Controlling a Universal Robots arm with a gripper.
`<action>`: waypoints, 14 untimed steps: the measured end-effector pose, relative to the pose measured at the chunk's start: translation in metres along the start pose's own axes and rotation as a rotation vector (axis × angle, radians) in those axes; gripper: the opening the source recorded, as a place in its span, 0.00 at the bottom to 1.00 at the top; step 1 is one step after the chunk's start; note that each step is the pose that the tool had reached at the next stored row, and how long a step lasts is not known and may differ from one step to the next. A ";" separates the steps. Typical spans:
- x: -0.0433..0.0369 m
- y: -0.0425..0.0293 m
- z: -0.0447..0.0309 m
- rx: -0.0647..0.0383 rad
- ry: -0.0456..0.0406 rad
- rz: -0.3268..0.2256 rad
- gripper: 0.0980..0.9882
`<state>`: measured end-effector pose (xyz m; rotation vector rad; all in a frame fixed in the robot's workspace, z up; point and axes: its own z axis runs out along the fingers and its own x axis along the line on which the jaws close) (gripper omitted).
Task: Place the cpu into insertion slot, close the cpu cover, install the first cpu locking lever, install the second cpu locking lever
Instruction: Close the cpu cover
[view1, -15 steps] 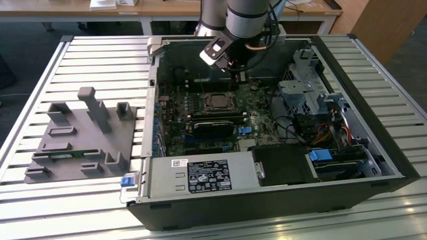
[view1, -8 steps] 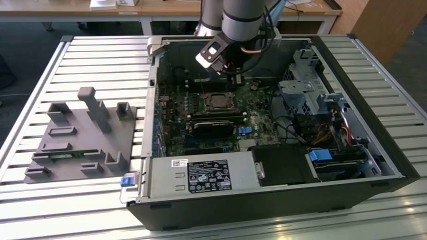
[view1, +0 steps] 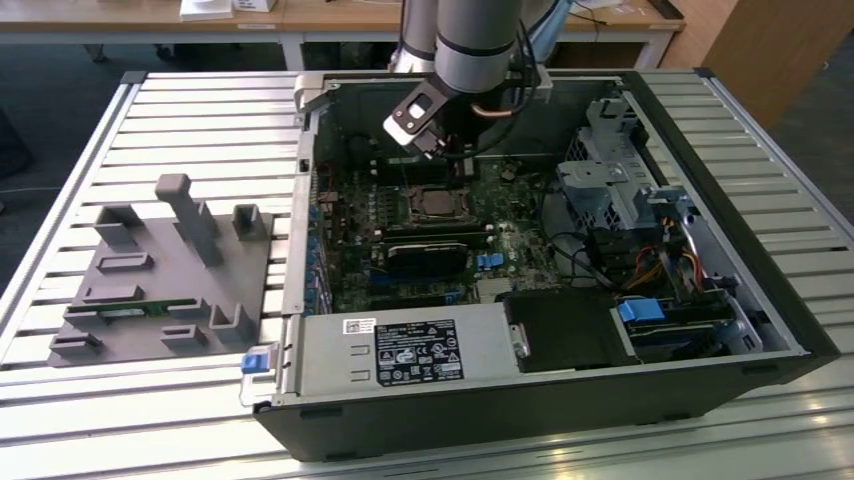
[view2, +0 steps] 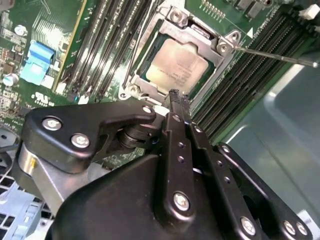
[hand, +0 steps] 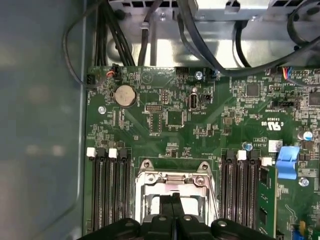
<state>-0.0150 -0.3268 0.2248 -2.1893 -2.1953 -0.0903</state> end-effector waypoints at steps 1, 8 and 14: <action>-0.0003 -0.0003 0.0009 0.000 -0.0001 0.000 0.01; -0.0015 -0.0033 0.0035 0.001 0.0002 -0.013 0.01; -0.0016 -0.0117 0.0055 0.001 0.0003 -0.014 0.01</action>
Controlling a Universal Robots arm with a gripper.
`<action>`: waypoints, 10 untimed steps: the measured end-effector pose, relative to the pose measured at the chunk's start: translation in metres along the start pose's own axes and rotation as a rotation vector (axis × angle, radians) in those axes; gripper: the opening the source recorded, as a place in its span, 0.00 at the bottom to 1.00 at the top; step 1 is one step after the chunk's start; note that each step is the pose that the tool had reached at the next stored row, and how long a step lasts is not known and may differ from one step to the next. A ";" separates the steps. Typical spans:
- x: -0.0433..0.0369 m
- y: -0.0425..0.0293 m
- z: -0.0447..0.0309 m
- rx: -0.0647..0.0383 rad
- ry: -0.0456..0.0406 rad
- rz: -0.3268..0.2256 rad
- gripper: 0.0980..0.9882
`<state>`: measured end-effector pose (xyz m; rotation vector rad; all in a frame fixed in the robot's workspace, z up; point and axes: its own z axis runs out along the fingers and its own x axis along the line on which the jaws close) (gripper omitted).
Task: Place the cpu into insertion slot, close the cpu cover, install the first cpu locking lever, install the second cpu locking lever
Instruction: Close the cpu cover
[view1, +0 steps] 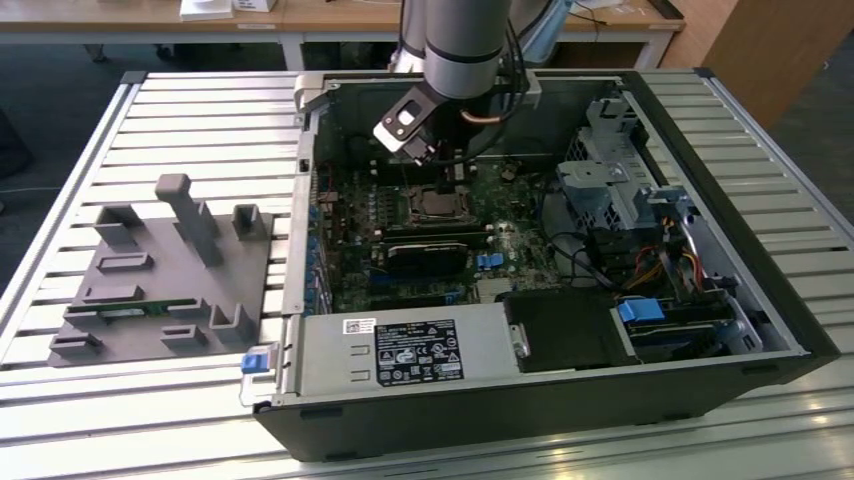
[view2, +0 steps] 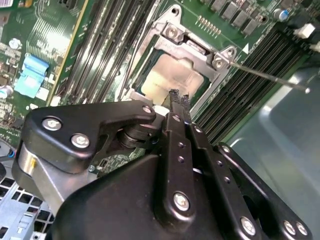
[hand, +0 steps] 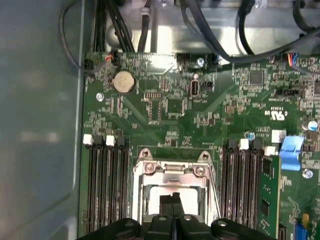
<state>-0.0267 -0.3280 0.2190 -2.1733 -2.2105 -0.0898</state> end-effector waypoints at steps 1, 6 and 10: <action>0.0000 -0.0007 0.0006 0.000 0.0000 0.000 0.01; -0.0004 -0.0038 0.0066 0.000 0.0000 0.000 0.01; -0.0006 -0.0079 0.0095 0.000 -0.0001 0.000 0.01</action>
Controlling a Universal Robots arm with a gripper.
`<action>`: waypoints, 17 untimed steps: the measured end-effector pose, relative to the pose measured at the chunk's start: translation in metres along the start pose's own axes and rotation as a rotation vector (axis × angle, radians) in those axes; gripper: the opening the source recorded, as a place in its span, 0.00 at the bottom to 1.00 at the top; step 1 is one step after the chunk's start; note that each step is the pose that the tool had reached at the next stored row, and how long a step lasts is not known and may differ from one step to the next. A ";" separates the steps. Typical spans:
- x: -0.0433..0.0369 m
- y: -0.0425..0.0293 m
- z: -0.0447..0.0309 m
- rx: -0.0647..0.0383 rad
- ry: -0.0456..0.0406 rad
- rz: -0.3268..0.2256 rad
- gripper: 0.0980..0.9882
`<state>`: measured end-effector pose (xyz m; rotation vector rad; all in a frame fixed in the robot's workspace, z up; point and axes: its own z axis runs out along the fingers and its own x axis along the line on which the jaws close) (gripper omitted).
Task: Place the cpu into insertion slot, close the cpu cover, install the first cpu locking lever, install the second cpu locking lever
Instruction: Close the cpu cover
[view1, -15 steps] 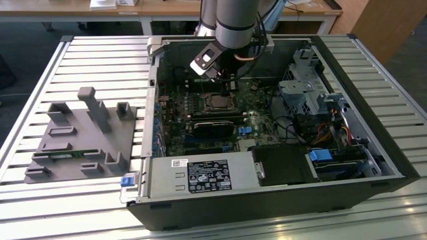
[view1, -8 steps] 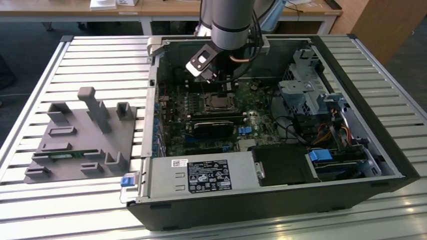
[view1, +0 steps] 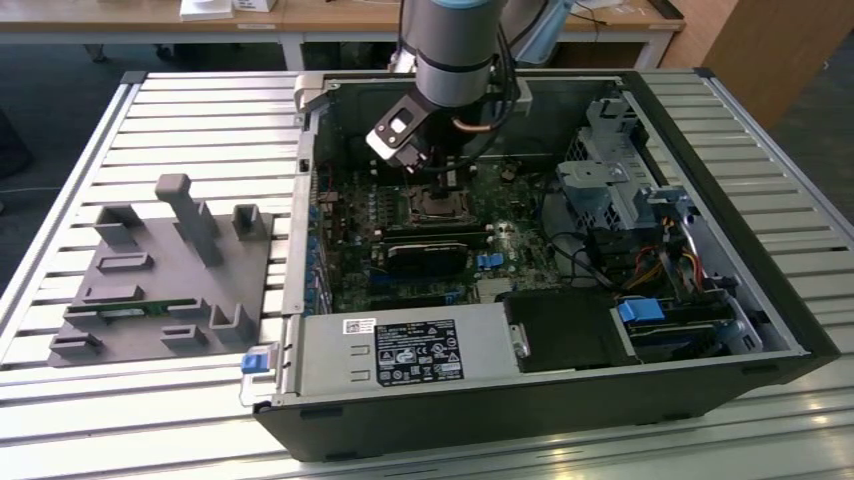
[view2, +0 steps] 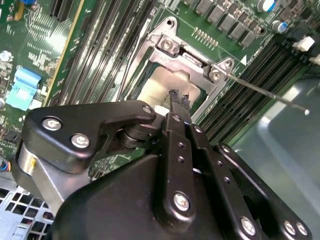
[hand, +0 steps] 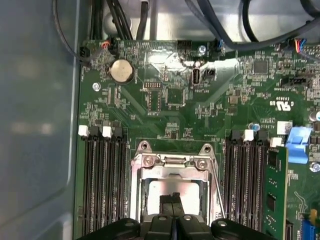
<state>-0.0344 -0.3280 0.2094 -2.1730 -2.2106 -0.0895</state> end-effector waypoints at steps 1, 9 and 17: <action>-0.0001 -0.0012 0.0004 0.000 -0.0001 0.000 0.01; 0.0000 -0.0123 0.0020 0.000 -0.0002 0.000 0.01; -0.0002 -0.0168 0.0088 0.000 0.0000 0.000 0.01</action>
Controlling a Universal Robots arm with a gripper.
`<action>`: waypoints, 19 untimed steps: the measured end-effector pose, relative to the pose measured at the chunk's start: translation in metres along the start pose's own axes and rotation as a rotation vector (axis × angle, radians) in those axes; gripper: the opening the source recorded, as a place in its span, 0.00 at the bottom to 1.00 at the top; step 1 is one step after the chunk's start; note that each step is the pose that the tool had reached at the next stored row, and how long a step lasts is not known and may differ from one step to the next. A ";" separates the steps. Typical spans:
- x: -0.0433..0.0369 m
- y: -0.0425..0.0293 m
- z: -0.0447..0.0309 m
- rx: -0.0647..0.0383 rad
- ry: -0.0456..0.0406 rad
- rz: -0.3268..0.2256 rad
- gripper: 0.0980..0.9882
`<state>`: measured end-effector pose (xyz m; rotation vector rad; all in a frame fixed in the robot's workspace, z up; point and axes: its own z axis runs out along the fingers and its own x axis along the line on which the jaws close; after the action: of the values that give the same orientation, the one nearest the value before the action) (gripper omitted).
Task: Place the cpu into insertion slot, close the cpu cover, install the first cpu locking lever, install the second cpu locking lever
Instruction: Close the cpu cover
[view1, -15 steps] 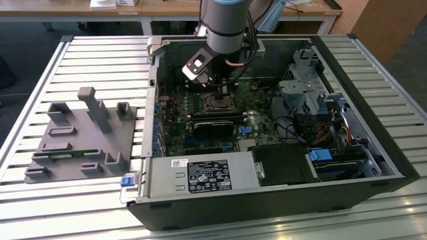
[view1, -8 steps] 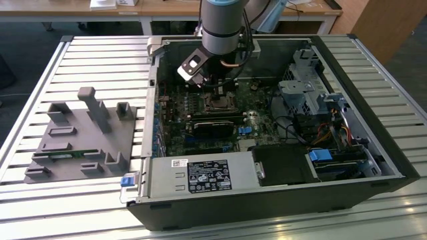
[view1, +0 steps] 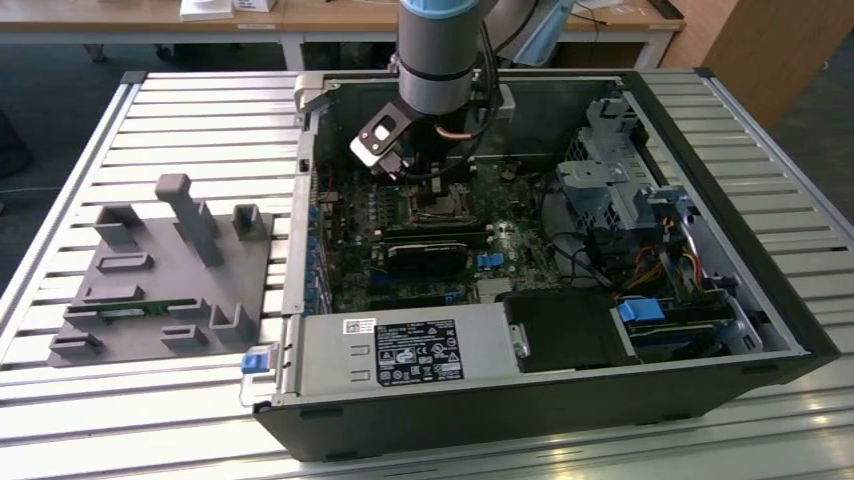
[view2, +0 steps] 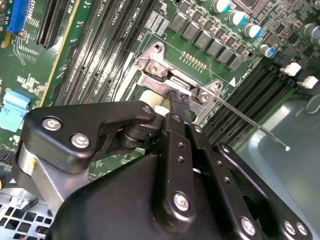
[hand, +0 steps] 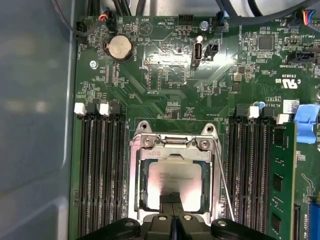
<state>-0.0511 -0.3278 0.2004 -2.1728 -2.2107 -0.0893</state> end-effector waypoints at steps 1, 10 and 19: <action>-0.0001 -0.0001 0.0007 0.000 -0.0002 0.000 0.01; 0.0006 0.0000 -0.0087 0.000 -0.0001 0.000 0.01; 0.0004 0.0115 -0.0086 0.000 0.0000 0.000 0.01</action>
<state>-0.0398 -0.3278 0.2091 -2.1729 -2.2104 -0.0890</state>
